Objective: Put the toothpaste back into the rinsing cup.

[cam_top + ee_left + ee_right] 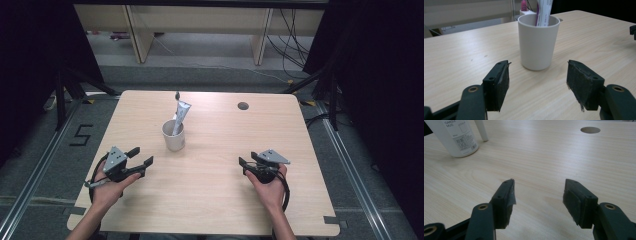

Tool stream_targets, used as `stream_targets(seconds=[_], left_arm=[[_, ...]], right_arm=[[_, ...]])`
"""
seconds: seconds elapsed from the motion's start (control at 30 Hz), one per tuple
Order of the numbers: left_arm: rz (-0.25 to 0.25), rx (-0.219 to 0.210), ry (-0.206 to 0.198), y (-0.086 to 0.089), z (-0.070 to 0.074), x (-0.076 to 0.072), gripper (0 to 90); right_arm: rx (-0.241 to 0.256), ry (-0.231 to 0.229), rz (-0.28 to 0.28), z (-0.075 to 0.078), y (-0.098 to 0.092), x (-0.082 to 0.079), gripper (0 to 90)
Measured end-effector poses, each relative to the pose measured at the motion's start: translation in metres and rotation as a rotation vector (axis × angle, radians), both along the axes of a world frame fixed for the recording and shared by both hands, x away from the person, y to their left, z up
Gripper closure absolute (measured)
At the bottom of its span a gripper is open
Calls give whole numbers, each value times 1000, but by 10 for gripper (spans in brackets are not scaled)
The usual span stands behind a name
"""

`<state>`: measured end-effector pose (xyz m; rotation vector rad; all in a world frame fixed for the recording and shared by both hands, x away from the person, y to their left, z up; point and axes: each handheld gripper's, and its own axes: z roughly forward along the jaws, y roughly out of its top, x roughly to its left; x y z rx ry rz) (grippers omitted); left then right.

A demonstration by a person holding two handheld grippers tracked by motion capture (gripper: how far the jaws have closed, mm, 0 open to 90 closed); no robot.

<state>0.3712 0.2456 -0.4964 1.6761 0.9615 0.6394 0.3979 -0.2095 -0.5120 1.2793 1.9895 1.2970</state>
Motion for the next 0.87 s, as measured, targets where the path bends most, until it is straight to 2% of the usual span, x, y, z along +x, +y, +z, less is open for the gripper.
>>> stream_targets(seconds=[0.13,0.2,0.23,0.27,0.33,0.37,0.4,0.43,0.47,0.53,0.57,0.6,0.63,0.67,0.7,0.73,0.83,0.87], left_arm=[[22,11,-5,6,-12,-8,340],[26,9,0,8,-16,-10,337],[27,2,-1,8,-17,-11,335],[30,-2,-4,9,-18,-11,334],[46,10,-12,9,-21,-12,333],[48,5,-7,9,-22,-13,333],[48,-1,-6,9,-24,-13,332],[53,8,5,8,-25,-14,331],[60,7,7,7,-26,-15,331],[51,7,-17,6,-26,-16,332],[50,4,-14,5,-27,-16,330],[55,19,-7,5,-26,-17,329],[52,20,-9,4,-26,-16,329],[52,20,-9,4,-26,-16,329],[56,22,-2,5,-26,-16,329],[50,11,-9,5,-27,-15,329],[53,16,2,5,-26,-15,328],[49,13,-2,4,-27,-14,328]], right_arm=[[-5,0,-9,0,0,0,430],[11,2,-9,0,1,-1,429],[4,-5,-11,-1,2,-1,430],[-4,7,-11,0,2,-2,430],[-30,-13,-16,-1,2,0,429],[19,13,-16,-1,5,-3,429],[-7,-5,-2,0,2,-2,429],[16,12,-14,0,4,-3,429],[4,8,-11,0,3,-3,429],[4,10,-12,0,3,-3,429],[9,7,-4,0,3,-2,429],[-22,-8,-1,0,2,-1,429],[-3,-2,5,-1,3,-1,429],[22,24,-19,0,5,-4,429],[5,2,-1,-1,4,-1,429],[-8,3,5,-1,3,-2,429],[7,12,-8,-1,6,-3,428],[-6,-3,4,-1,4,-1,429]])
